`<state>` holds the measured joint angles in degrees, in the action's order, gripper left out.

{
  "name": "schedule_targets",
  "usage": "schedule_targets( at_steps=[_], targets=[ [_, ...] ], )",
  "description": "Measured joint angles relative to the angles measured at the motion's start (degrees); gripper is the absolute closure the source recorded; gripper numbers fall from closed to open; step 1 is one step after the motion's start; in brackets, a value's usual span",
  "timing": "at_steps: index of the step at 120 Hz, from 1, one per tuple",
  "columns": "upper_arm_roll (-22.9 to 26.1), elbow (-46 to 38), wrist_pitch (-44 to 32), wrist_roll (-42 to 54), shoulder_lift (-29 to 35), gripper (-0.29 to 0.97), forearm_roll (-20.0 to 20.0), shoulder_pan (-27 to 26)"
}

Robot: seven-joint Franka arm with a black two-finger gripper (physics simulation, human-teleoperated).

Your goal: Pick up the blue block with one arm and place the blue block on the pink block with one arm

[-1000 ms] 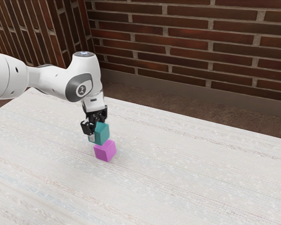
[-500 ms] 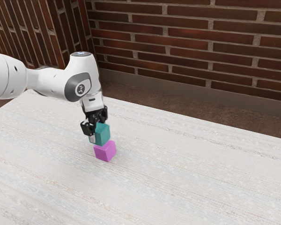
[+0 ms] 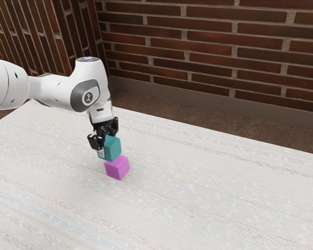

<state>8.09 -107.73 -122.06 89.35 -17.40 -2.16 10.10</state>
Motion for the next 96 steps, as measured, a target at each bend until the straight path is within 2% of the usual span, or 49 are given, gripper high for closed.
schedule_targets(
  at_steps=[78, 96],
  targets=[
    [0.0, 1.06, -0.04, 1.35, -0.21, 0.32, -0.22, -0.16],
    [-0.01, 1.08, 0.2, 1.51, -0.72, 0.2, -0.03, -0.08]
  ],
)
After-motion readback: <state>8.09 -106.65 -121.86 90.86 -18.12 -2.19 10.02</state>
